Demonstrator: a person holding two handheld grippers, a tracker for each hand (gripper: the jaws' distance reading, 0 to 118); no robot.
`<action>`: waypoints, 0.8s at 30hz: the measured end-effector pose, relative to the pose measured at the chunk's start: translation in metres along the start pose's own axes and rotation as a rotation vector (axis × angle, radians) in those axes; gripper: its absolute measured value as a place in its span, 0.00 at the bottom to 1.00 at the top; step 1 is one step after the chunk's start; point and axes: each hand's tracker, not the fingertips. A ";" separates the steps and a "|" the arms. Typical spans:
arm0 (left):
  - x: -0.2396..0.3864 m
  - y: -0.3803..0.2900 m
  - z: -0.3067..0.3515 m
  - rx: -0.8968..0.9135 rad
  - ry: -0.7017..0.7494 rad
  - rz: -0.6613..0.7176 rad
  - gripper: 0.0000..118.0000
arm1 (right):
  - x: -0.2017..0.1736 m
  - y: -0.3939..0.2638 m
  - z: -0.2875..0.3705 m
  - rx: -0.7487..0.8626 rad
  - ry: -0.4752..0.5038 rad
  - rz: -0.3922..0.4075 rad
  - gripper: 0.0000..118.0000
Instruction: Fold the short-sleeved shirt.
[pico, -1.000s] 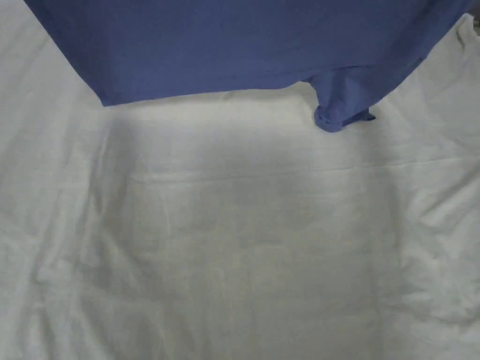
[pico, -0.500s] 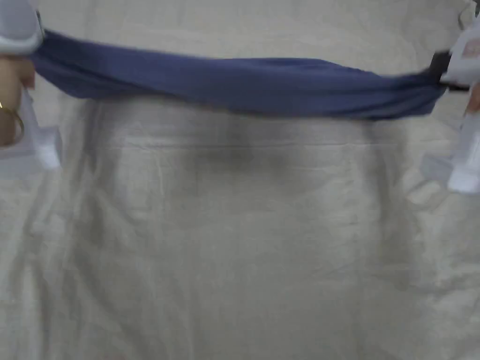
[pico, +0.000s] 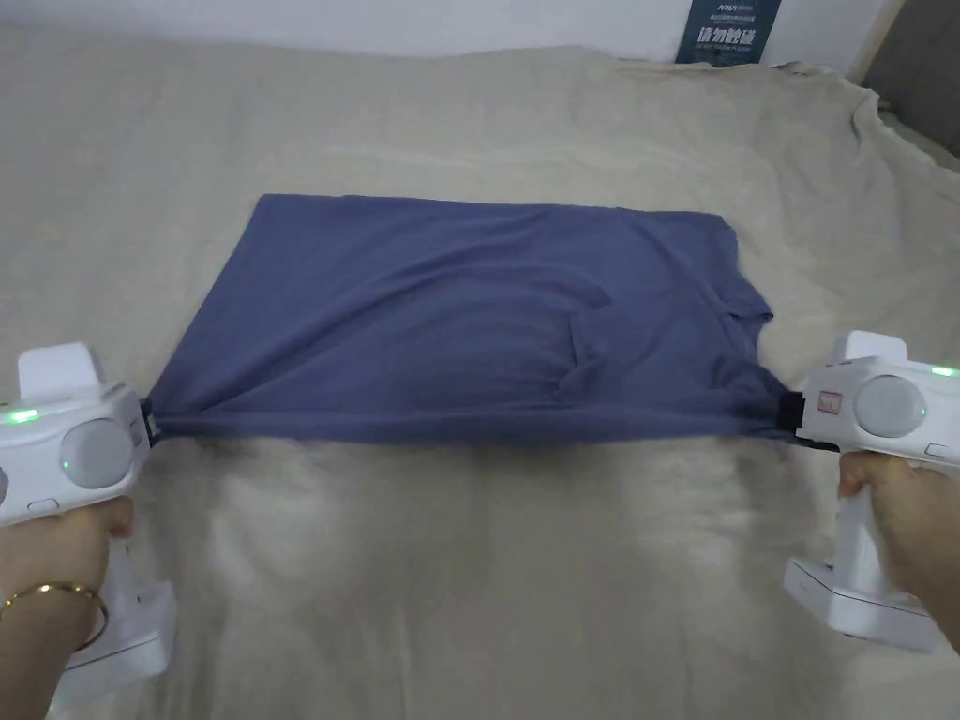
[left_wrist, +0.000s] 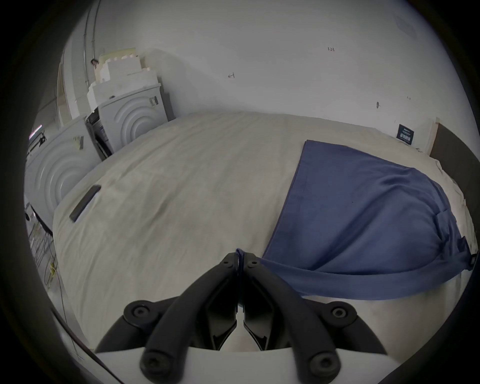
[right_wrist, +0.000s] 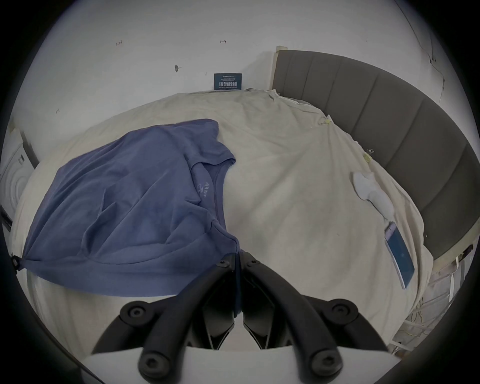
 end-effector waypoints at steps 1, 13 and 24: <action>-0.006 -0.009 0.010 0.001 -0.006 0.010 0.00 | 0.007 -0.008 0.008 -0.001 0.005 0.002 0.01; -0.052 -0.099 0.118 0.046 -0.080 0.033 0.00 | 0.073 -0.100 0.081 0.012 0.040 -0.011 0.01; -0.072 -0.160 0.142 -0.009 -0.083 0.089 0.00 | 0.100 -0.155 0.113 -0.006 0.054 -0.084 0.01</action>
